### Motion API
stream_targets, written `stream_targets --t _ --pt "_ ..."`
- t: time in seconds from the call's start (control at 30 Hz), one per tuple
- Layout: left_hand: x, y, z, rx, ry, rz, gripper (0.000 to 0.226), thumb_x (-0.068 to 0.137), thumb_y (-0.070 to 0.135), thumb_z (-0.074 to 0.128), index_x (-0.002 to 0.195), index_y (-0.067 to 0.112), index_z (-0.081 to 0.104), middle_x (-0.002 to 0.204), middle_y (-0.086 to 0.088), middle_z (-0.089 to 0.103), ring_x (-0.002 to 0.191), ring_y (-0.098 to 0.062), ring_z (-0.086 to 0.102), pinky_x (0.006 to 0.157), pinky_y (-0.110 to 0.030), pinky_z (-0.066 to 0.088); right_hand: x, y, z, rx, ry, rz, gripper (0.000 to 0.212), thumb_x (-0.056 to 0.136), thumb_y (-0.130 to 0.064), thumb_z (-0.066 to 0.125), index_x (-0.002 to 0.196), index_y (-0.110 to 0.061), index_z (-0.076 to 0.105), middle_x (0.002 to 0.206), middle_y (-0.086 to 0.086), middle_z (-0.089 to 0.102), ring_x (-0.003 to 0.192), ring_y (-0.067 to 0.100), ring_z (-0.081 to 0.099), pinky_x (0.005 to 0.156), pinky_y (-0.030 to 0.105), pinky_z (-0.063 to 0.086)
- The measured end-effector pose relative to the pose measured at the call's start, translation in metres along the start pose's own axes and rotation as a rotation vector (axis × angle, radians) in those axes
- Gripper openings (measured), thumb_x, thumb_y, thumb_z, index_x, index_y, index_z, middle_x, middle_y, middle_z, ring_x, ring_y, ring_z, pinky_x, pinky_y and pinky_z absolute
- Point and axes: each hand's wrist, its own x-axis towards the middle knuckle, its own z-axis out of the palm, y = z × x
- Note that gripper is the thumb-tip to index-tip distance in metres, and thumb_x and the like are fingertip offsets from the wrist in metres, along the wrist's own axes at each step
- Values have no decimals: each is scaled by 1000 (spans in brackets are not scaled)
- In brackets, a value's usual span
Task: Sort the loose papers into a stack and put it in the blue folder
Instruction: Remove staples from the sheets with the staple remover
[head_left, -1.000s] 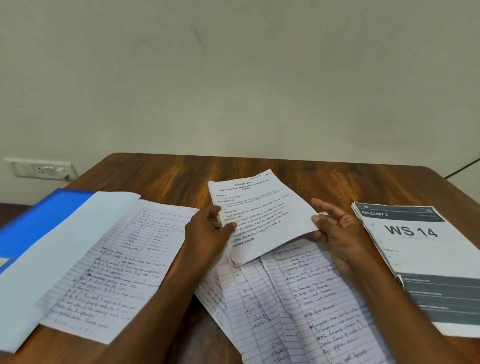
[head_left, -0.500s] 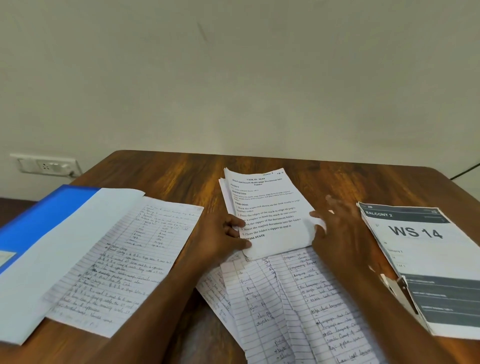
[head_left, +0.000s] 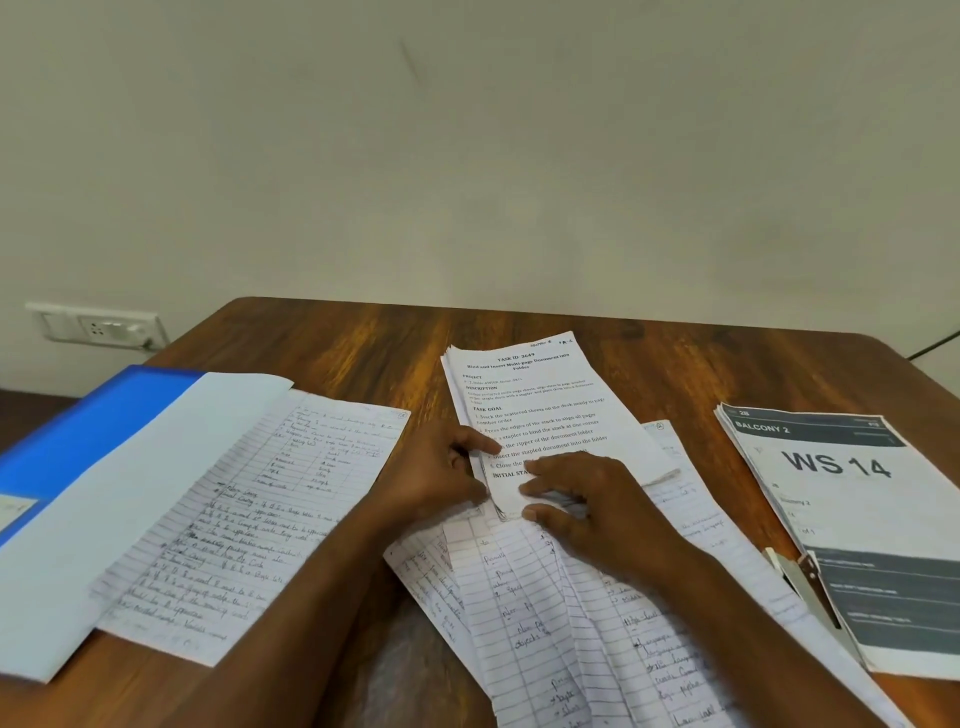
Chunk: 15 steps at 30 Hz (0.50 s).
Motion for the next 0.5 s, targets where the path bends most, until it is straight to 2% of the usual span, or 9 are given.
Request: stream_targets --t 0.07,0.13,0.3,0.43,0.5 --pt "2 -1 -1 -21 -28 0 47 72 6 93 112 26 80 61 22 65 55 0 57 61 -21 43 1 0 1 -1 10 -13 29 86 -38 82 114 -30 80 128 -13 73 120 0 64 104 37 55" --pt "4 -4 -3 -57 -51 8 42 70 8 95 105 27 83 60 17 64 61 -9 54 66 -30 41 1 -1 0 1 26 -16 32 84 -40 84 114 -29 80 126 -13 74 117 -1 65 102 35 56" --pt "1 -8 0 -149 -58 96 27 77 13 92 94 33 86 86 3 78 68 -21 56 65 -40 41 0 -5 -1 36 48 -14 43 79 -51 86 115 -28 80 119 -14 75 110 -3 67 95 30 58" --pt "1 -6 -2 -157 -94 119 23 82 9 88 96 28 86 86 12 77 67 -13 56 63 -34 42 0 -5 -1 51 57 -15 41 77 -49 89 112 -28 81 120 -12 76 112 -3 67 96 31 58" --pt "0 -4 -4 -157 -115 136 20 83 11 87 100 23 86 91 10 79 70 -11 59 63 -30 43 1 -4 -1 49 57 -16 40 78 -49 88 111 -28 82 122 -11 76 113 -3 67 97 31 58"
